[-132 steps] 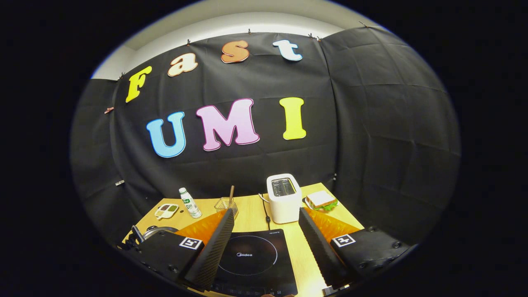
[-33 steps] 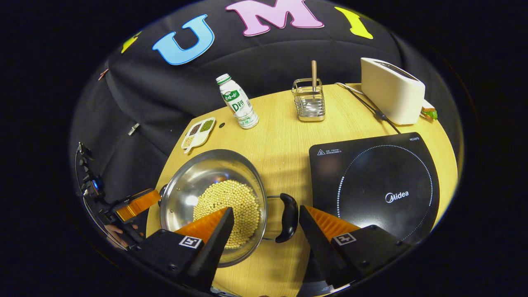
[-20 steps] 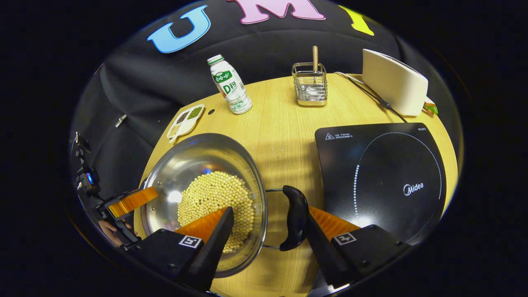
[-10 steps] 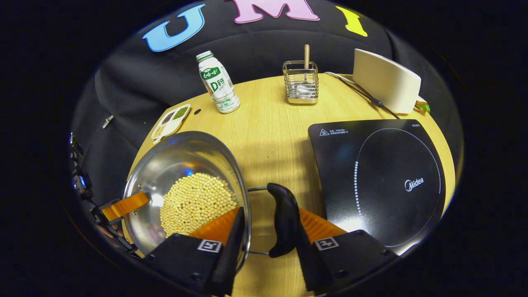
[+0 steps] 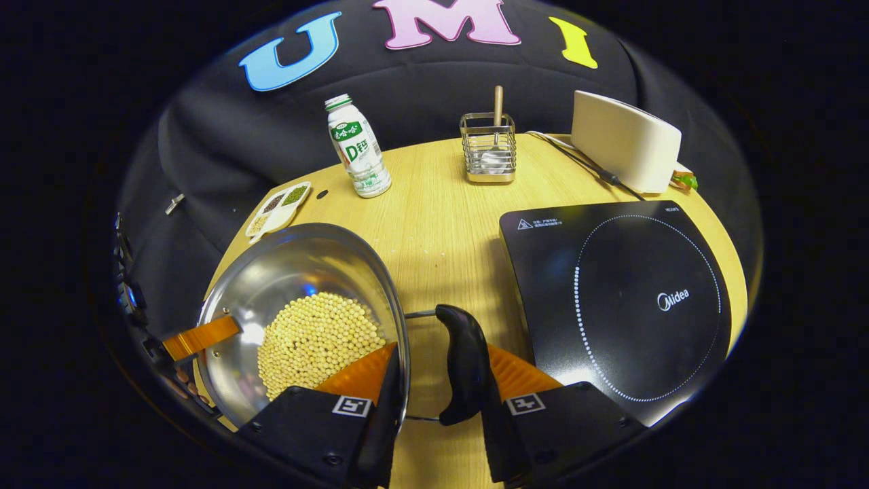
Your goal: First push the handle of the pot to place it horizontally, then grasp the pot with both hands and set it on the induction cooktop.
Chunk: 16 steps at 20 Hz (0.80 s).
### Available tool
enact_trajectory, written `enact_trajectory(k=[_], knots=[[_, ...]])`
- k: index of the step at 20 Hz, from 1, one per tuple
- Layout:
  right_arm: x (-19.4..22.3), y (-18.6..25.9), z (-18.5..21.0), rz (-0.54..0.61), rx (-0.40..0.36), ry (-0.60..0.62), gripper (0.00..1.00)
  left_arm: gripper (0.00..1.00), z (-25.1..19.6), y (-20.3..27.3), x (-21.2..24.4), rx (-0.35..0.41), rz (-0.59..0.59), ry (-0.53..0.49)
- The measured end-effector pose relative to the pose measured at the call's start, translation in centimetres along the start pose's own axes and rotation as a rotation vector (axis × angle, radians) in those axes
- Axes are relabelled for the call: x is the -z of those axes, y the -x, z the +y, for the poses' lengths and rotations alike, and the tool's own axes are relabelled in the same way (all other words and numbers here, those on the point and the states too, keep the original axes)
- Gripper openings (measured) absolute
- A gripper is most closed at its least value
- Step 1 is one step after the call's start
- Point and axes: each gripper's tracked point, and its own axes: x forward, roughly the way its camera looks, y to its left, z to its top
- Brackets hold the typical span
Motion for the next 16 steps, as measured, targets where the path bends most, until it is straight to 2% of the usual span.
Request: enact_trajectory(k=[4,5,6,7,9,16], knots=[[0.2,0.5,0.1,0.005,-0.012,0.035,0.57,0.52,-0.1,1.0,1.0,-0.02,0.016,0.006],[0.1,0.9,0.0,0.003,-0.016,0.038,0.53,0.52,-0.2,1.4,1.0,-0.022,0.017,0.013],[-0.1,1.2,0.0,-0.002,-0.02,0.042,0.53,0.52,-0.4,1.7,1.0,-0.024,0.012,0.017],[-0.3,1.6,0.0,-0.006,-0.023,0.046,0.57,0.52,-0.6,2.2,0.8,-0.027,0.003,0.018],[-0.9,2.3,0.0,-0.014,-0.028,0.047,0.57,0.52,-1.0,3.0,0.4,-0.035,-0.008,0.012],[-2.7,6.3,-2.4,-0.034,-0.033,0.026,0.57,0.52,-5.4,5.7,-0.7,-0.032,-0.024,-0.021]])
